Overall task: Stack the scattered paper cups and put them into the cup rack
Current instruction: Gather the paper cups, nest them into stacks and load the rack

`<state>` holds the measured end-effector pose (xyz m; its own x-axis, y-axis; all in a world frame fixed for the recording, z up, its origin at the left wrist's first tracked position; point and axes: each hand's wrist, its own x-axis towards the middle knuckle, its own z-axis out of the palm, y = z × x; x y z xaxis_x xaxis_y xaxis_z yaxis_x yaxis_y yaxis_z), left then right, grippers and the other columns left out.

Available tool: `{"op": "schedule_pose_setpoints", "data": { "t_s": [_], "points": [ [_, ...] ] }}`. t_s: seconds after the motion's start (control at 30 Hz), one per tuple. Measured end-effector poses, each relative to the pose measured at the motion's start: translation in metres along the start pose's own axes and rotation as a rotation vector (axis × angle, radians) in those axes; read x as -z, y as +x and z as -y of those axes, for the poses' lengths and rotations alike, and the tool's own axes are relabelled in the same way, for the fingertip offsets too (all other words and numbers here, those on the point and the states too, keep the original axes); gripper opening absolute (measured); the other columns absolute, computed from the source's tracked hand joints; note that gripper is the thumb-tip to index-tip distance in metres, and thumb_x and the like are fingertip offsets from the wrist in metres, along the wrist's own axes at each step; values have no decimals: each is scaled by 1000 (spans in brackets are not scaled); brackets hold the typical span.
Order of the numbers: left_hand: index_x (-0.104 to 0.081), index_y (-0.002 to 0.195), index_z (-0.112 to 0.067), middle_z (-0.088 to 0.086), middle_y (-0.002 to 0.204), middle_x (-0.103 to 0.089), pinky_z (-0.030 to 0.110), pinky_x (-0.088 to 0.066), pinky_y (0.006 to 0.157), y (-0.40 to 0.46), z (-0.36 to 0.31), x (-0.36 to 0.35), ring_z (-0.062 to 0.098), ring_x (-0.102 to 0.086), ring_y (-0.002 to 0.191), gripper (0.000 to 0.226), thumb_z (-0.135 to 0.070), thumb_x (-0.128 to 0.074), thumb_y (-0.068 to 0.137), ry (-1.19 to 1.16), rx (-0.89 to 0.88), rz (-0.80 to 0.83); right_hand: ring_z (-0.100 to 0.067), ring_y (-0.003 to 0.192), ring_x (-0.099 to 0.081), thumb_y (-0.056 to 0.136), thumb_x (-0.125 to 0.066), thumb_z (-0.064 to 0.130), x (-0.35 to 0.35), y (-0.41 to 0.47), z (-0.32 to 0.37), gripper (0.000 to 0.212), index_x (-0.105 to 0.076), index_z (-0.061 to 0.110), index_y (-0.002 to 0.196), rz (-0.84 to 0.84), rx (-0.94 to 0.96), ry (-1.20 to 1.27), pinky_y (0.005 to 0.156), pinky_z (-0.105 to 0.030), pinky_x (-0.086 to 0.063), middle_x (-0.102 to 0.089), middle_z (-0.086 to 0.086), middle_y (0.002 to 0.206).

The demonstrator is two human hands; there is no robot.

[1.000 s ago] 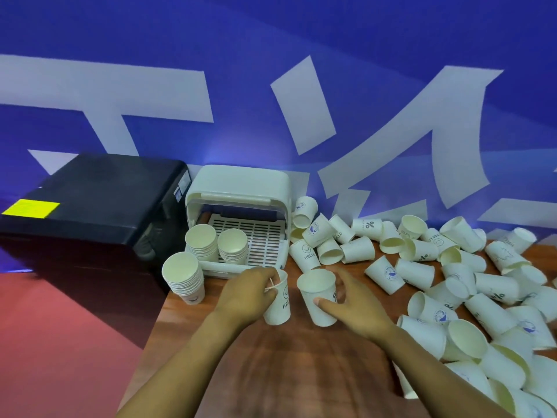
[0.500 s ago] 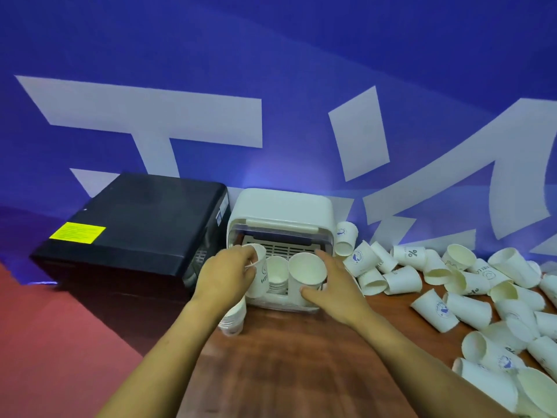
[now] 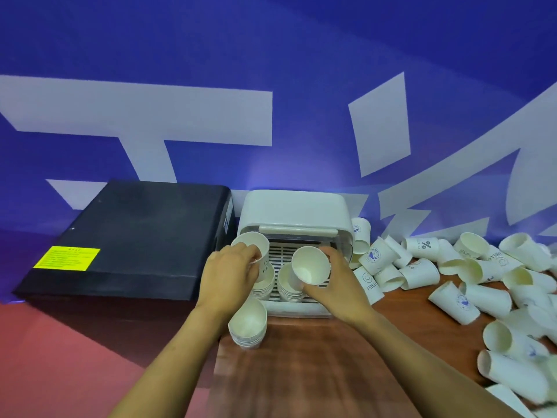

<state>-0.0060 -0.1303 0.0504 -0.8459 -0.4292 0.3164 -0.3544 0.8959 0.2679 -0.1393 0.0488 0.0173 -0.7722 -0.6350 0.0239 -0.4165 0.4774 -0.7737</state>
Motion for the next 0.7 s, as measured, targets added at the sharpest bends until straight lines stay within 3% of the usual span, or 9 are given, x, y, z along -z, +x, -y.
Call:
{"op": "schedule_pose_setpoints", "data": {
  "t_s": [0.2,0.33,0.53,0.7],
  "points": [
    [-66,85,-21,-2,79,-66,33,-43,60,2,6,-14,23,-58,66,4,-19,-66,82,17,-15,39,-10,110,-50,68,-77,37,-11,8,3,69,-38,34,125,3,-12,-16,91,-33,-47,-43,17,119],
    [-65,97,-22,-2,93,-67,34,-44,70,-2,6,-21,22,-60,81,13,-20,-57,87,-9,27,117,-12,116,-47,66,-73,50,-19,14,-6,76,-36,36,130,78,-41,-89,95,-35,-46,-44,9,130],
    [-53,123,-30,-9,119,-59,31,-45,88,-6,12,-35,14,-55,103,36,-24,-53,88,-155,127,403,-17,132,-36,68,-70,55,-25,13,-24,89,-27,33,142,289,-124,-195,107,-37,-36,-36,4,142],
    [-51,126,-30,-9,123,-58,32,-44,91,-11,7,-32,14,-52,108,37,-26,-52,88,-173,130,402,-17,132,-38,80,-64,44,-17,7,-31,74,-29,30,144,341,-141,-222,107,-34,-36,-37,0,145]
  ]
}}
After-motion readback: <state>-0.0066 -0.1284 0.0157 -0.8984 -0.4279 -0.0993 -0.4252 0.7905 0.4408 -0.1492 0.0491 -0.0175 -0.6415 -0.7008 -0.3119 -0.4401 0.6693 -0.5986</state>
